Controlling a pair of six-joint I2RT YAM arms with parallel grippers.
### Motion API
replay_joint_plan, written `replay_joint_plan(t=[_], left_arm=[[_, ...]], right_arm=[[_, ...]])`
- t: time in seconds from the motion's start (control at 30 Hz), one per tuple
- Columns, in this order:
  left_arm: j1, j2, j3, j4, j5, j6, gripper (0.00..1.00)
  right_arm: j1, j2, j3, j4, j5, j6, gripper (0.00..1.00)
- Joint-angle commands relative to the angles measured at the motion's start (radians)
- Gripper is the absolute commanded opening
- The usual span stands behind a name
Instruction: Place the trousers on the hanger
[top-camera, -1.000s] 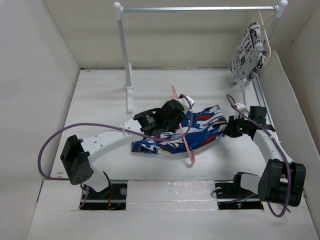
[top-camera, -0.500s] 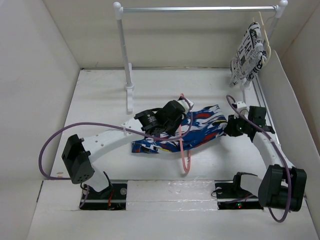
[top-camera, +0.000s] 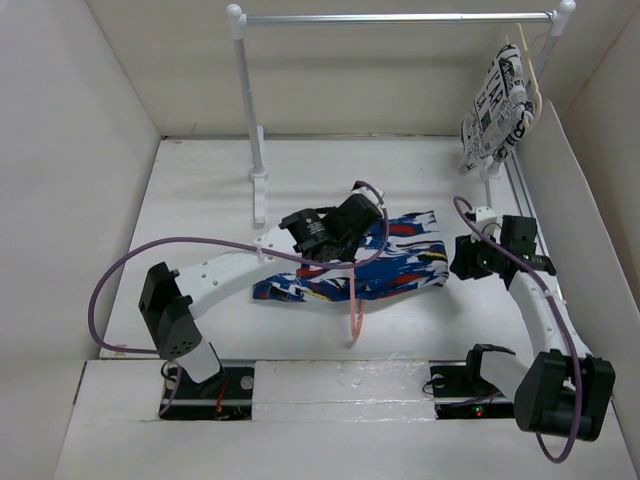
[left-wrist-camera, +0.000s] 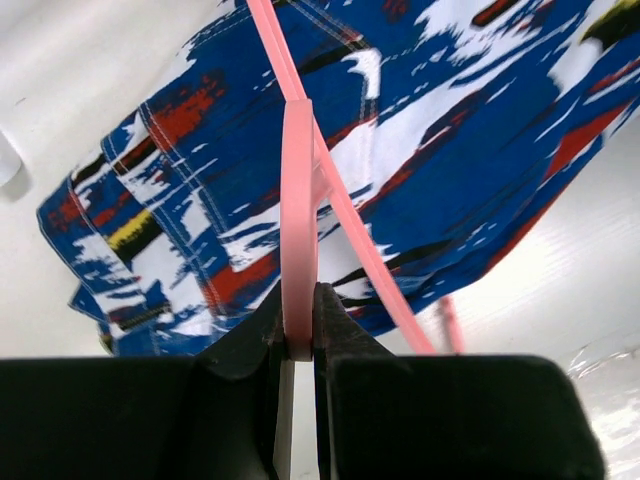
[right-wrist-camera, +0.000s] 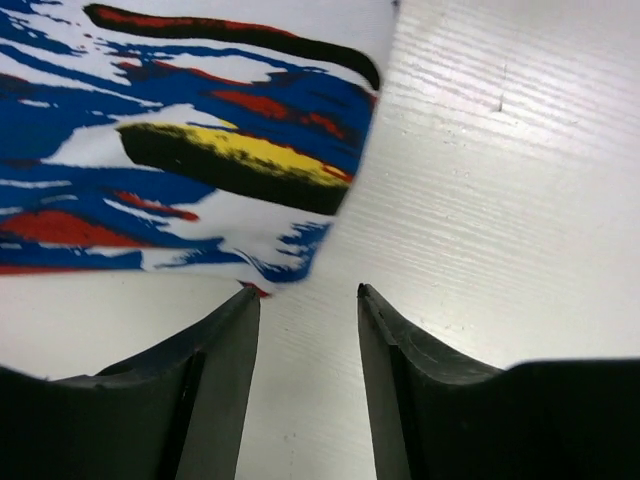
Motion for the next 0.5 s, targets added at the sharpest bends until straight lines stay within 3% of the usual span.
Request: replay_joint_plan(t=[0.0,0.07,0.23,0.47], left_arm=[[0.001,-0.025,0.082,-0.057,-0.142,-0.069,0.0],[0.001,-0.019,0.07,-0.054,-0.15,-0.089,0.0],[0.001,-0.02,0.016,-0.001,-0.119,-0.101,0.0],[0.001,-0.016,-0.012,0.016,-0.113,-0.093,0.0]], right_arm=[[-0.004,-0.067,0.07,-0.048,0.001,-0.03,0.5],[-0.004,-0.091,0.079,-0.054,-0.014,-0.022,0.51],[0.12,-0.032,0.107,-0.039,0.037,-0.019,0.68],[0.12,0.194,-0.005,0.309,-0.265,0.117,0.72]])
